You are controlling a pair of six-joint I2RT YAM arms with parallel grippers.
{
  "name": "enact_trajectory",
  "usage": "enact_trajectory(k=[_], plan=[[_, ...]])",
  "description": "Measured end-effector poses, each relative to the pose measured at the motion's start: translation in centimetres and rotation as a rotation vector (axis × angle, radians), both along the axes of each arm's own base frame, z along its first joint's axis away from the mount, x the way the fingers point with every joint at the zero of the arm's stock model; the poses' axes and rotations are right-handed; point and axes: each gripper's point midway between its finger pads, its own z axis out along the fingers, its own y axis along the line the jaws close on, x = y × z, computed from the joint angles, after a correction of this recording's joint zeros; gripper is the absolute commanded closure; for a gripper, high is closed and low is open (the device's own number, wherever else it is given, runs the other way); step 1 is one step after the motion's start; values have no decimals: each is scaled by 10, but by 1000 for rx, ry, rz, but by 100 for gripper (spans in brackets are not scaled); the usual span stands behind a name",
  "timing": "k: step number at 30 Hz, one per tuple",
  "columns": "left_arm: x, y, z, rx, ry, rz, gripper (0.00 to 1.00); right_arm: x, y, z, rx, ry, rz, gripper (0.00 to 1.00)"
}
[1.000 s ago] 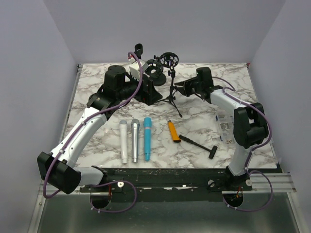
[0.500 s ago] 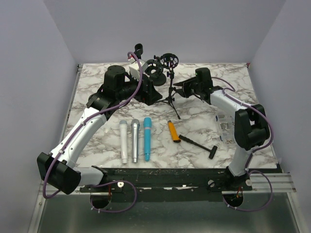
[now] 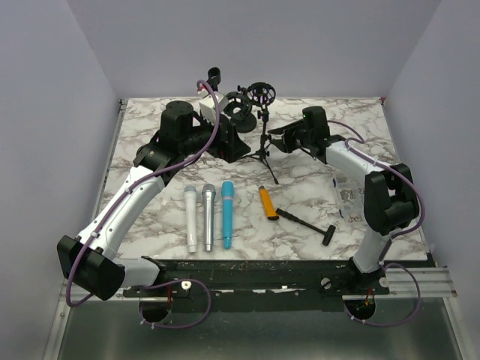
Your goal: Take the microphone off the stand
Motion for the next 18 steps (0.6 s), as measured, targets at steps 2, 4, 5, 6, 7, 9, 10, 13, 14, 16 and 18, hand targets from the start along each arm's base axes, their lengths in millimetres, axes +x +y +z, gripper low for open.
enact_trajectory(k=[2, 4, 5, 6, 7, 9, 10, 13, 14, 16, 18], plan=[[0, 0, 0, 0, 0, 0, 16, 0, 0, 1, 2, -2, 0, 58], [0, 0, 0, 0, 0, 0, 16, 1, 1, 1, 4, -7, 1, 60], [0, 0, 0, 0, 0, 0, 16, 1, 1, 1, 6, -8, 1, 62], [0, 0, 0, 0, 0, 0, 16, 0, 2, 1, 7, -8, 2, 62], [0, 0, 0, 0, 0, 0, 16, 0, 3, 2, 9, -7, 3, 63], [0, 0, 0, 0, 0, 0, 16, -1, 5, 2, 10, -7, 5, 66], [0, 0, 0, 0, 0, 0, 16, -1, 6, 2, 10, -7, 6, 68], [0, 0, 0, 0, 1, 0, 16, -2, 6, 0, 12, -3, 5, 82], [0, 0, 0, 0, 0, 0, 16, -2, 6, 0, 15, -2, 2, 89], [0, 0, 0, 0, 0, 0, 16, -2, 6, -1, 20, -6, 1, 98], [0, 0, 0, 0, 1, 0, 16, -2, 7, -1, 27, -19, 5, 99]])
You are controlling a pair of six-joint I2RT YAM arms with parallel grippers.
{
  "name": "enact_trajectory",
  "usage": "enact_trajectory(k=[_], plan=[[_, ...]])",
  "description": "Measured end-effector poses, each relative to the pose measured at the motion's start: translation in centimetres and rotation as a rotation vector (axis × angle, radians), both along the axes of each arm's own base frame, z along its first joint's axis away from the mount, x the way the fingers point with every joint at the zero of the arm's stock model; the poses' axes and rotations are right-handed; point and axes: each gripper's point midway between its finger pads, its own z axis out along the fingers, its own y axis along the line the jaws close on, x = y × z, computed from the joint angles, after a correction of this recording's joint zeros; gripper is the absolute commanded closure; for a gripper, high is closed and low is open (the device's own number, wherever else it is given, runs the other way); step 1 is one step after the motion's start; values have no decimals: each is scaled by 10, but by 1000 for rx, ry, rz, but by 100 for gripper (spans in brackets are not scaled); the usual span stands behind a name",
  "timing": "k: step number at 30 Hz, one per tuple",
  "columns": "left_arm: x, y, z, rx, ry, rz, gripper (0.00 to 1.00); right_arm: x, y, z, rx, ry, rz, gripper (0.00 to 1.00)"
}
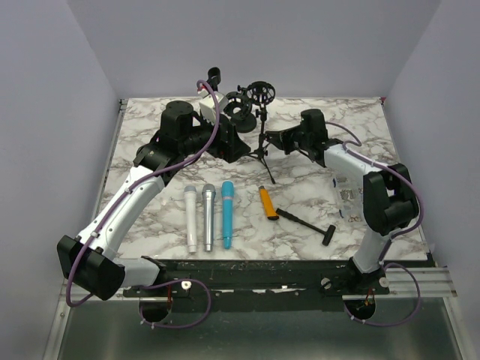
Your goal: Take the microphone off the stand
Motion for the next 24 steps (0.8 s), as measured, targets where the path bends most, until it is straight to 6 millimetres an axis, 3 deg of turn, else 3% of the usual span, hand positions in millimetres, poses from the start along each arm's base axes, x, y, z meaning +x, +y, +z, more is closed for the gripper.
enact_trajectory(k=[9, 16, 24], plan=[[0, 0, 0, 0, 0, 0, 16, -1, 7, -3, 46, -175, 64, 99], [0, 0, 0, 0, -1, 0, 16, 1, 12, -6, 126, -559, 123, 99], [0, 0, 0, -1, -2, 0, 16, -6, 10, -1, 23, -956, 181, 98]])
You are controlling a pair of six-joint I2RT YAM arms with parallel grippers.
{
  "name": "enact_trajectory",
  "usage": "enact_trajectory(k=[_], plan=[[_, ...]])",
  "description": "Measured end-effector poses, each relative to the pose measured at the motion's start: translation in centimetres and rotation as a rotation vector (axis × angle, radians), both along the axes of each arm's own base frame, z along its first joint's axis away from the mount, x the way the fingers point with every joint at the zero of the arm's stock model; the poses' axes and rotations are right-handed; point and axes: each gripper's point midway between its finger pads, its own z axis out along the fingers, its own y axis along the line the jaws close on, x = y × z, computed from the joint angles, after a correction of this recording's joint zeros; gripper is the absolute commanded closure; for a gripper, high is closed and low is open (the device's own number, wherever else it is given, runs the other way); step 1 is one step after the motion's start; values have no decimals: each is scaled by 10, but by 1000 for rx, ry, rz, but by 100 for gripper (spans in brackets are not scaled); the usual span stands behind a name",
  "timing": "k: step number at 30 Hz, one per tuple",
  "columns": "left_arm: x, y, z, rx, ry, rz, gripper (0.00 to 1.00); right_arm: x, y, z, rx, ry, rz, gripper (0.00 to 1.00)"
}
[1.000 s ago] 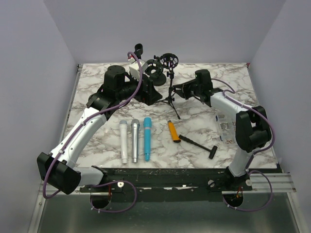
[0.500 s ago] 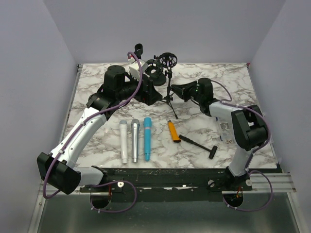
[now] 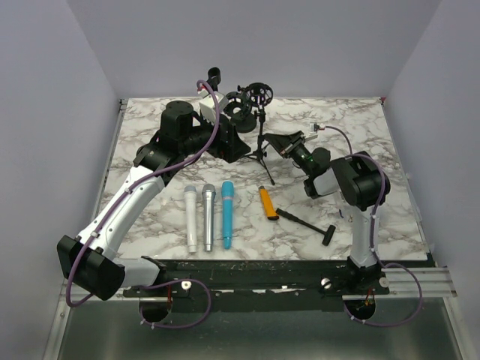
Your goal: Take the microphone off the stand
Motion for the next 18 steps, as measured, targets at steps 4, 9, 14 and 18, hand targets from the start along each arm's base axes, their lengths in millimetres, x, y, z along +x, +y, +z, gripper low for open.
enact_trajectory(k=[4, 9, 14, 18], plan=[[0, 0, 0, -1, -1, 0, 16, 6, 0, 1, -64, -86, -1, 86], [1, 0, 1, -2, -6, 0, 16, 10, -1, 1, -104, -132, -7, 64], [1, 0, 1, -2, -6, 0, 16, 10, -3, 0, -140, -152, -22, 39], [1, 0, 1, -2, -5, 0, 16, 3, -6, -8, -196, -87, -21, 21]])
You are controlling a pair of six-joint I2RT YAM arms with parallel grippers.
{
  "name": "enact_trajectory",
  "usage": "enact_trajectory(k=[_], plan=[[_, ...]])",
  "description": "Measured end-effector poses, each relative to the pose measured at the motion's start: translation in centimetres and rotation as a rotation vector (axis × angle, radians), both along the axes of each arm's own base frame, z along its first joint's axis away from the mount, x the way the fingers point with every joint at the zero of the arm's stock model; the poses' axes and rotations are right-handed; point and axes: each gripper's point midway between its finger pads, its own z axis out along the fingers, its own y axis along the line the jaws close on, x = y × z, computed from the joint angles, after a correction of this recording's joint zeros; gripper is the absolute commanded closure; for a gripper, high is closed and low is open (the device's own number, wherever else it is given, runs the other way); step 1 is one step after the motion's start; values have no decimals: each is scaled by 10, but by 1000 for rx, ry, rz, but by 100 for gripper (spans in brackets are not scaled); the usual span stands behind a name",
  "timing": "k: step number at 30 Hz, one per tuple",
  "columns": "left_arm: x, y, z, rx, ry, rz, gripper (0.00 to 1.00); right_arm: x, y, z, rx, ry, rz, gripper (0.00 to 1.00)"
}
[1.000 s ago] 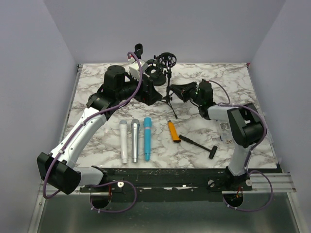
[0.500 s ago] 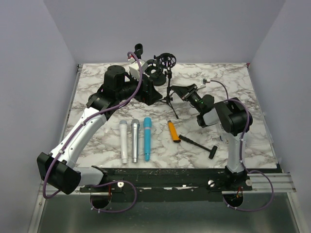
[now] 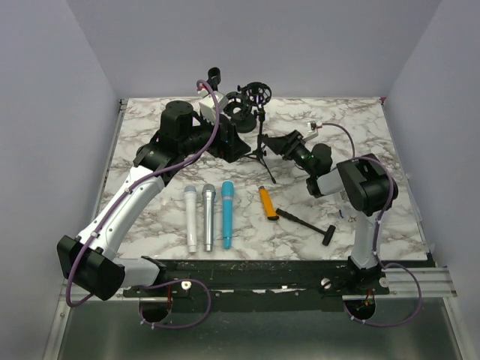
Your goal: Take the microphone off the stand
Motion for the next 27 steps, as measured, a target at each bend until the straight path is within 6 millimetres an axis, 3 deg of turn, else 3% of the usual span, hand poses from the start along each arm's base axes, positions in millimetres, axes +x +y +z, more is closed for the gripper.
enact_trajectory(k=[4, 8, 12, 20, 24, 27], plan=[[0, 0, 0, 0, 0, 0, 16, -5, 0, -8, -84, 98, 0, 17], [0, 0, 0, 0, 0, 0, 16, -11, -3, 3, -117, 153, 1, 18], [0, 0, 0, 0, 0, 0, 16, -11, -2, 6, -69, 293, 13, 21], [0, -1, -1, -2, 4, -3, 16, -23, -2, -15, 47, 634, 0, 21], [0, -1, -1, -3, 6, -3, 16, -17, 0, -8, 98, 742, -29, 21], [0, -1, -1, -3, 6, -3, 16, -5, 4, 6, 118, 792, -70, 26]])
